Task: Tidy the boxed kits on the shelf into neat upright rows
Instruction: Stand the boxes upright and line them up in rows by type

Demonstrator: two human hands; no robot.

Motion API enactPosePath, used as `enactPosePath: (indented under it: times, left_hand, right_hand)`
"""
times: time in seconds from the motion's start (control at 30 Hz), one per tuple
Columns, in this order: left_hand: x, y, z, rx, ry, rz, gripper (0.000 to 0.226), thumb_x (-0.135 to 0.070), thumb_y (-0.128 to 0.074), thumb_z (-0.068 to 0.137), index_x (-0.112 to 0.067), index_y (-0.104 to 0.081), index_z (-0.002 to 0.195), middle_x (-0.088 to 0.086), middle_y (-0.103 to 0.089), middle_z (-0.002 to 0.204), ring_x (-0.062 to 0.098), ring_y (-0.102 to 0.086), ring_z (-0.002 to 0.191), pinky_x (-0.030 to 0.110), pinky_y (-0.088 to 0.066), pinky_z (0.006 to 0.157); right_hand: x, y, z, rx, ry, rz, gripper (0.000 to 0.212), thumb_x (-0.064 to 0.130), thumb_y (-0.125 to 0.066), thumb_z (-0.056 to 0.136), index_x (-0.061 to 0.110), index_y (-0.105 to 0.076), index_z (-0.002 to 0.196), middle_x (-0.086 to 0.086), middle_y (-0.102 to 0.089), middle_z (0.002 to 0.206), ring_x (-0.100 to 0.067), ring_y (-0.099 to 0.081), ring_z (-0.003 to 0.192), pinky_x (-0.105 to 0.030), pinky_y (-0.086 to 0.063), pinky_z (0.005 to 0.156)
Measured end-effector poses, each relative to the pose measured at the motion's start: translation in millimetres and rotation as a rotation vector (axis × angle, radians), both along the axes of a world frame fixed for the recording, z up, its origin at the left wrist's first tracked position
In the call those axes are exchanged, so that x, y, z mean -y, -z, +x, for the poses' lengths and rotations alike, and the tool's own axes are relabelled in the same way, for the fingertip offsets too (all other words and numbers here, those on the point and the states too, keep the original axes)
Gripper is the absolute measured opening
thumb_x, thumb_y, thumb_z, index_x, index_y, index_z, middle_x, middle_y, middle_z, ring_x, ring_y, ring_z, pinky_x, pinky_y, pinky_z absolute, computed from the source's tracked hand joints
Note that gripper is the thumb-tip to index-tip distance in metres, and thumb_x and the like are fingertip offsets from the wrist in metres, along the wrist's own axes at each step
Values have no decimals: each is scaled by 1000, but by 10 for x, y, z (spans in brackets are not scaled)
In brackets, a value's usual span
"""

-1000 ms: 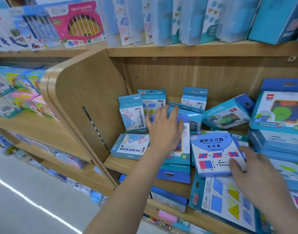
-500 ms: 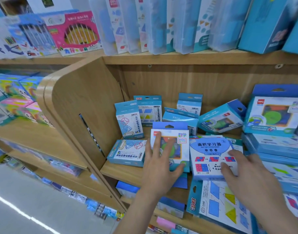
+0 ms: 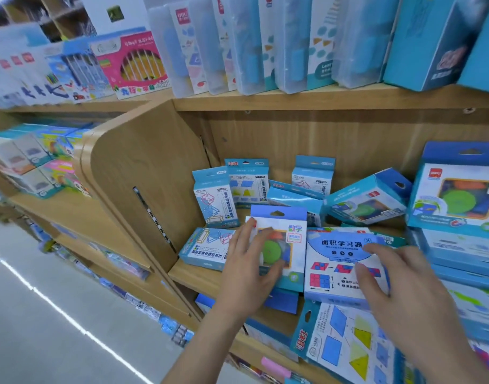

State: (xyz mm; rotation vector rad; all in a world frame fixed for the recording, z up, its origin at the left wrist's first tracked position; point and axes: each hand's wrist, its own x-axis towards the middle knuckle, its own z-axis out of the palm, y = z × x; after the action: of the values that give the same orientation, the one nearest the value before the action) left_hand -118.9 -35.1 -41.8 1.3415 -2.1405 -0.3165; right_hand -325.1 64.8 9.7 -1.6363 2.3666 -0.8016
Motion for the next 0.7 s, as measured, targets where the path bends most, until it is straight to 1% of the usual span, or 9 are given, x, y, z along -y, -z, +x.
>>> enactPosePath:
  times: [0.07,0.13,0.2,0.27,0.37,0.47,0.57,0.63,0.7]
  left_hand:
    - [20,-35,14,1,-32,11,52,-42,-61,88,-31,-42,135,-5,-20,155,15,-19,141,32,-26,109]
    - [46,-63,33,-21,-57,20,54,-41,-60,89,-30,-41,138,-7,-19,156,12,-19,141,27,-28,107]
    - [84,-107,47,-37,-58,20,53,-40,-59,89,-29,-41,138,-7,-20,156,11,-21,141,21,-27,104]
    - [153,-189,58,-29,-51,11,52,-36,-60,90,-28,-42,137,-7,-22,155,11,-22,141,20,-26,103]
    - [367,-411,130,32,-60,-64,58,-26,-66,86,-24,-40,139,-4,-24,154,15,-23,140,26,-28,106]
    - [767,-687,334,227,-108,-196,78,-12,-70,77,-18,-31,144,7,-23,154,28,-22,140,40,-27,111]
    - [1262,-853,549,529,-156,-210,91,-17,-70,72,-18,-20,147,10,-27,151,32,-24,137,45,-25,113]
    - [1485,-876,607,666,-185,-100,87,-20,-68,73,-21,-19,146,9,-39,141,30,-34,130,44,-33,104]
    - [1599,-892,606,732,-189,-63,75,-17,-65,75,-22,-27,140,8,-48,127,29,-43,119,41,-38,92]
  right_hand:
    - [54,20,-36,12,-75,-82,35,32,-61,86,21,-62,120,-1,-51,105,-21,-57,89,-32,-44,70]
    - [123,4,-77,26,-120,-139,33,28,-64,85,20,-64,117,1,-55,104,-14,-52,85,-27,-40,67]
    - [191,-25,-105,52,-151,-176,33,27,-63,86,21,-62,119,4,-57,107,-12,-53,91,-25,-38,71]
    - [255,-64,-101,71,-180,-190,34,29,-59,89,24,-59,123,7,-57,115,-13,-53,102,-24,-38,76]
    - [381,-133,-37,37,-229,-183,39,32,-55,91,27,-52,130,9,-52,128,-11,-47,117,-24,-36,85]
    - [521,-183,75,-20,-287,-182,47,32,-55,91,28,-45,136,8,-46,137,-10,-38,126,-23,-33,96]
    - [645,-173,209,-35,-288,-185,54,31,-57,90,28,-38,140,8,-41,142,-10,-32,130,-21,-27,101]
    - [718,-148,286,-41,-267,-175,59,31,-57,89,27,-33,143,6,-38,145,-12,-29,133,-26,-27,106]
    - [780,-134,352,-60,-243,-172,62,30,-59,88,25,-33,143,3,-38,145,-16,-29,136,-36,-30,109]
